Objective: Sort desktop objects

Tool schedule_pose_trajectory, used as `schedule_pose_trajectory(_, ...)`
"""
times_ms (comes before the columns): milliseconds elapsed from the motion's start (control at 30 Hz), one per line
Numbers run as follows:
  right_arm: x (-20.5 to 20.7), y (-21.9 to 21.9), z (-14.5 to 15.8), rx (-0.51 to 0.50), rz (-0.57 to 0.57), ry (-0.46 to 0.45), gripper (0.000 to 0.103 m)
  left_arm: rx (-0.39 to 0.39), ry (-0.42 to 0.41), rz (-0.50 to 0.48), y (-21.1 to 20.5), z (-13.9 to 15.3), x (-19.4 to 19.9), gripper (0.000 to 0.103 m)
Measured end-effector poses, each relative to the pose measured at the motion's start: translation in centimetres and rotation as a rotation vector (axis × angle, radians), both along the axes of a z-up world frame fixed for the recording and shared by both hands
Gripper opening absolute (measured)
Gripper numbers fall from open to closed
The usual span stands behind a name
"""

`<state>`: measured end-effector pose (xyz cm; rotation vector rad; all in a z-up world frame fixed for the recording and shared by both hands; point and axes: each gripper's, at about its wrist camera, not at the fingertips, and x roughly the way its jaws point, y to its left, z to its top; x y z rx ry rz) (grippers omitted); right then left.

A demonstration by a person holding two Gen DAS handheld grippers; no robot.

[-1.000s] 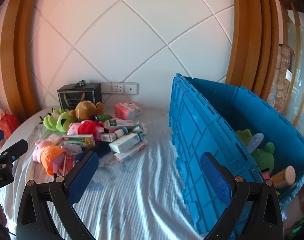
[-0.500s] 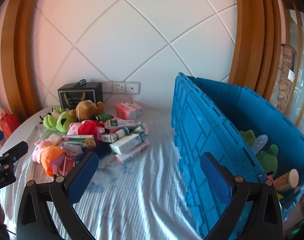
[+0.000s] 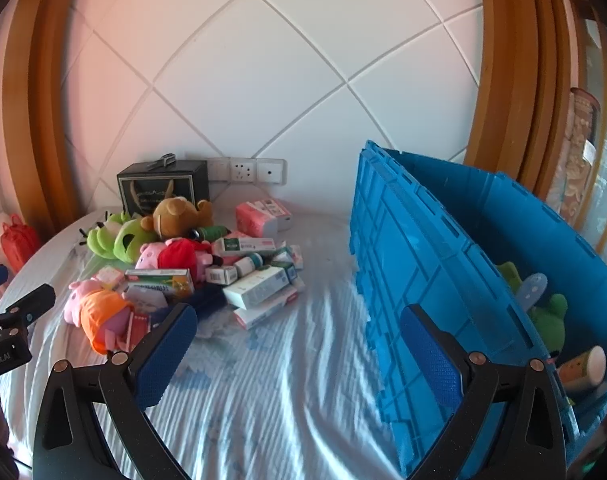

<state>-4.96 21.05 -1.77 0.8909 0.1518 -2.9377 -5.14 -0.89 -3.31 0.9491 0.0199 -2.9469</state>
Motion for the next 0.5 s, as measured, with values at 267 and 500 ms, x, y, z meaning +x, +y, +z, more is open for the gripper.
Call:
schedule_pose_trajectory(267,-1.4,-0.5,-0.8,-0.002,0.019,-0.022,0.103,0.0,-0.045,0.044,-2.0,-1.5,-1.2,0.099)
schedule_pose_trajectory(500,-3.4,-1.2,-2.7,-0.004,0.054,-0.071,0.103,0.044,-0.126,0.11,-5.3,-5.3,-2.5,0.099)
